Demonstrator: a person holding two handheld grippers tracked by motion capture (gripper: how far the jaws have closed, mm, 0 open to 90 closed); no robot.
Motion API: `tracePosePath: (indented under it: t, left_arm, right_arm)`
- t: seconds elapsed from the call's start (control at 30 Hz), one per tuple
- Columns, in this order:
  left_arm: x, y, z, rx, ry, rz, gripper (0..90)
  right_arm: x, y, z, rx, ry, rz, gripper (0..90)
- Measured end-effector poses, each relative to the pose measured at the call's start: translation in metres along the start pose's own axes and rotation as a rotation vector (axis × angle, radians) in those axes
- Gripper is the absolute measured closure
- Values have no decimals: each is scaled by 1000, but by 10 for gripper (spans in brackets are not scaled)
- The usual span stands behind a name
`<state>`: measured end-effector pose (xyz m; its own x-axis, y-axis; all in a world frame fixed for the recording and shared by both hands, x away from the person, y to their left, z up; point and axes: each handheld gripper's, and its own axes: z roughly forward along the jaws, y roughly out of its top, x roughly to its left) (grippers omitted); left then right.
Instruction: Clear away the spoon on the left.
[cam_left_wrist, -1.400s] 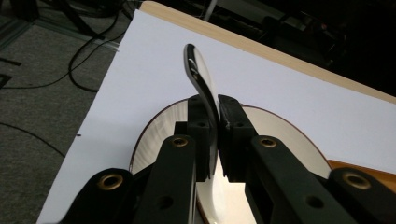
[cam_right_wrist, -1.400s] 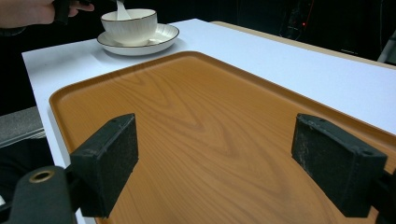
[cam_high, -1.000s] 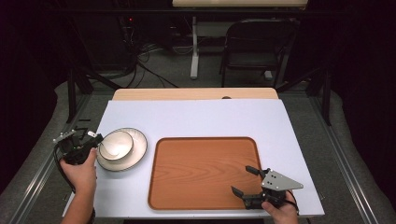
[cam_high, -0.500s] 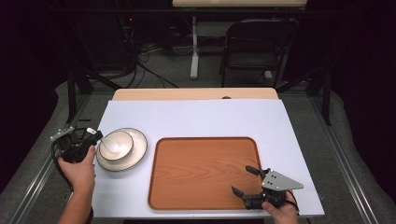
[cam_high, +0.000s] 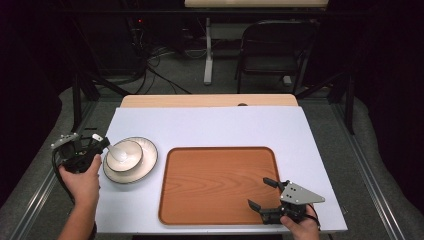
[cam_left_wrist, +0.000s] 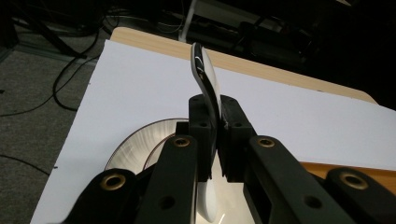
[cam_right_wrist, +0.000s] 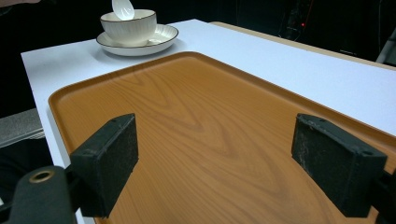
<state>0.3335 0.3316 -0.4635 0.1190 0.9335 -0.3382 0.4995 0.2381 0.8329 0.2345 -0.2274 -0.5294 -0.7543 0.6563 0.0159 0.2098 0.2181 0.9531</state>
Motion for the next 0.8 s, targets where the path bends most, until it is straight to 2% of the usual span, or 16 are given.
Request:
tracePosePath:
  t: [0.3, 0.5, 0.63, 0.73, 0.8]
  left_arm:
    - [-12, 3, -3, 27, -39, 38, 849]
    - [-25, 3, -5, 48, -76, 72, 849]
    - [-35, 3, -7, 81, -110, 109, 849]
    - [-41, 2, -8, 84, -126, 130, 849]
    - [-45, 1, -9, 93, -138, 133, 849]
  right_arm:
    - [0, 0, 0, -1, 1, 1, 146]
    - [0, 0, 0, 0, 0, 1, 146]
    - [0, 0, 0, 0, 0, 0, 146]
    - [0, 0, 0, -2, 0, 0, 146]
    - [0, 0, 0, 0, -1, 0, 146]
